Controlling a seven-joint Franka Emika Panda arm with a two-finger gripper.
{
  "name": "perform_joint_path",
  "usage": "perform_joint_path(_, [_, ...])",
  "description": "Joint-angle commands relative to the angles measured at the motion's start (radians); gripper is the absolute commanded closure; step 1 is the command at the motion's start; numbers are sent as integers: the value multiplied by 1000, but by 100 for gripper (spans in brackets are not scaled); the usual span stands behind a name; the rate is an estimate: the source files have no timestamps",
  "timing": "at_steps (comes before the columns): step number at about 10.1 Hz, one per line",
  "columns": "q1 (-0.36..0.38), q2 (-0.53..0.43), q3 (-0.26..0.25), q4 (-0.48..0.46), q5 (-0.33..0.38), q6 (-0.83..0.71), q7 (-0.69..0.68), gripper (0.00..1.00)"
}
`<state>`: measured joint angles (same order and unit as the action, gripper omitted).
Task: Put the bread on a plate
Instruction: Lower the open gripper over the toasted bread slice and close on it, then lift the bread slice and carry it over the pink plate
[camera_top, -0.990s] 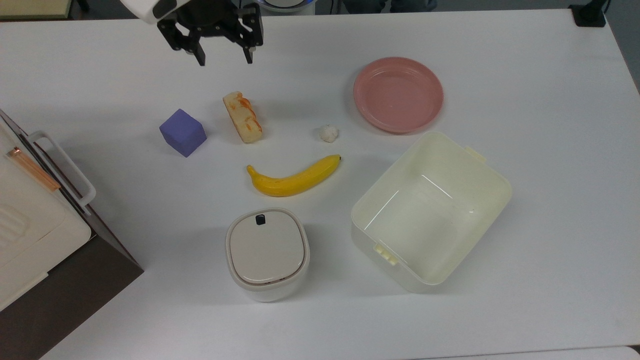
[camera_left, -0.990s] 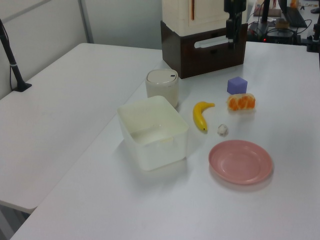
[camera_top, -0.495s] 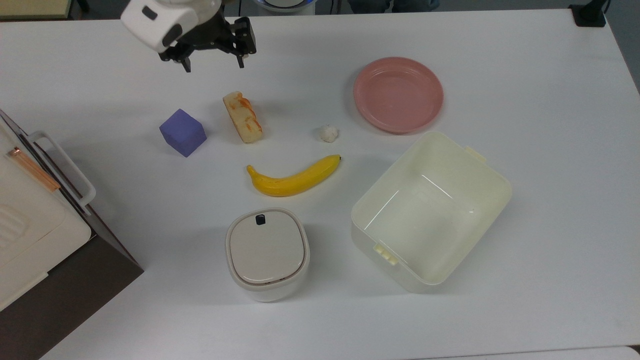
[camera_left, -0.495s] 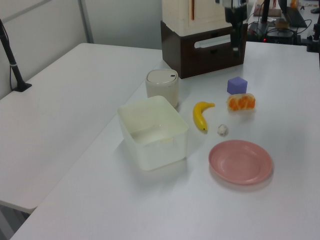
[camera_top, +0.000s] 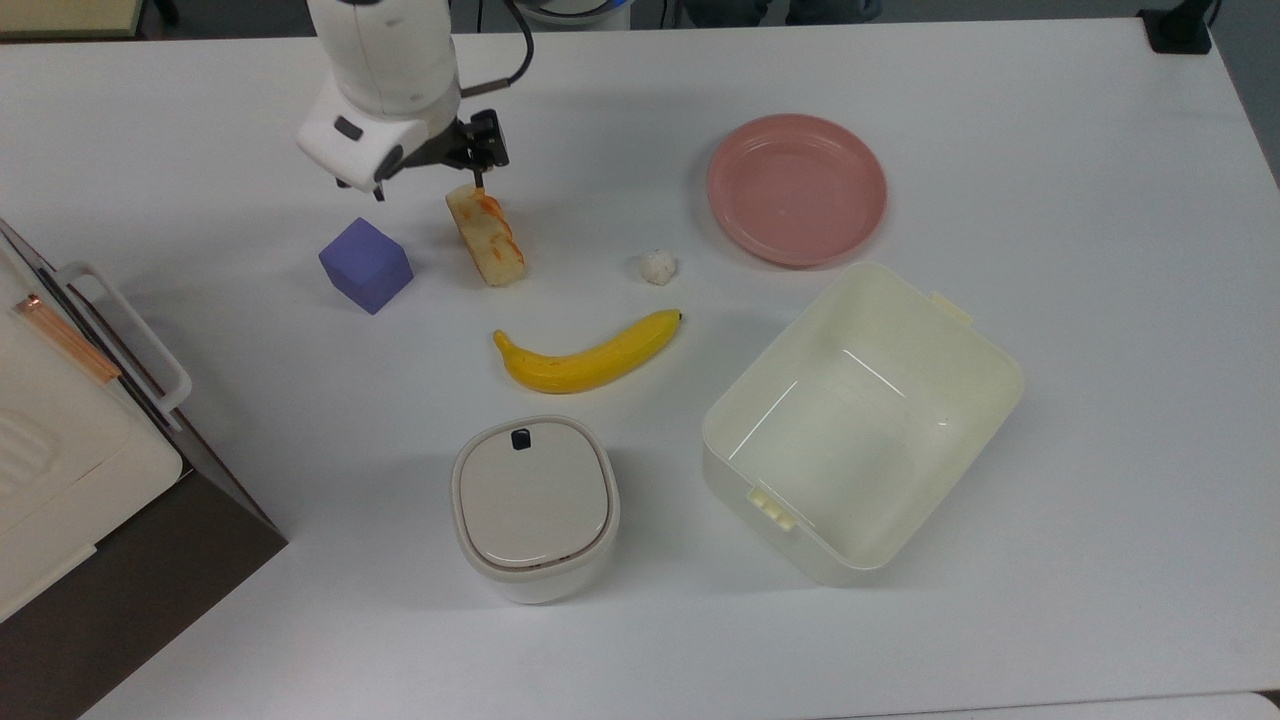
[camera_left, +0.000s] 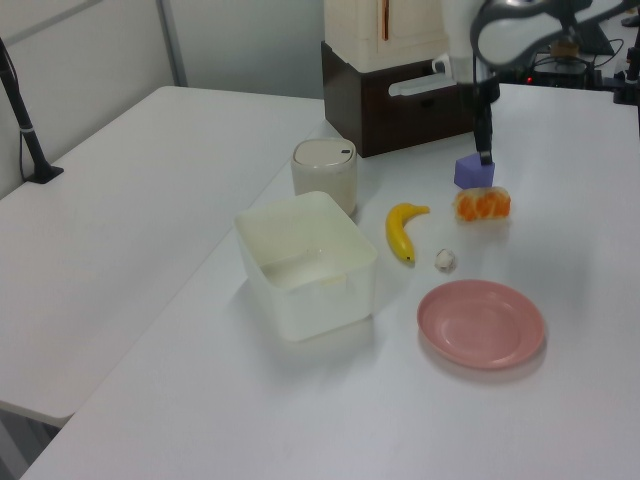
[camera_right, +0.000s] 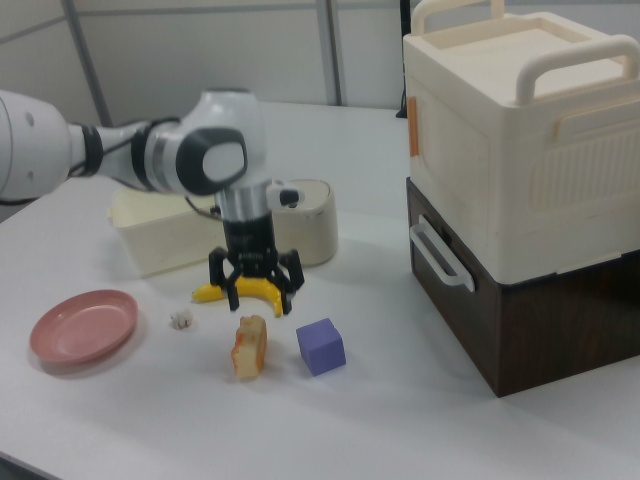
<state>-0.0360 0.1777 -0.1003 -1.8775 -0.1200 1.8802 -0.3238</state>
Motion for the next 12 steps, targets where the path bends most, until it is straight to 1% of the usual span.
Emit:
perform_joint_path(1, [8, -40, -7, -156, -38, 126, -47, 0])
perform_joint_path(3, [14, -23, -7, -172, -44, 148, -40, 1])
perform_joint_path(4, [16, -12, -7, -170, -44, 148, -37, 15])
perform_joint_path(5, [18, -7, -7, -169, -46, 148, -37, 35])
perform_joint_path(6, [25, -3, -7, -166, -47, 148, -37, 62])
perform_joint_path(7, [30, -1, -7, -161, -46, 146, -35, 81])
perform_joint_path(8, [33, -1, -7, -160, -46, 145, -34, 95])
perform_joint_path(9, [34, -3, -6, -157, -46, 140, -23, 100])
perform_joint_path(11, [50, -18, -6, -149, -46, 126, -21, 100])
perform_joint_path(12, [51, -35, -6, -129, -44, 78, -21, 100])
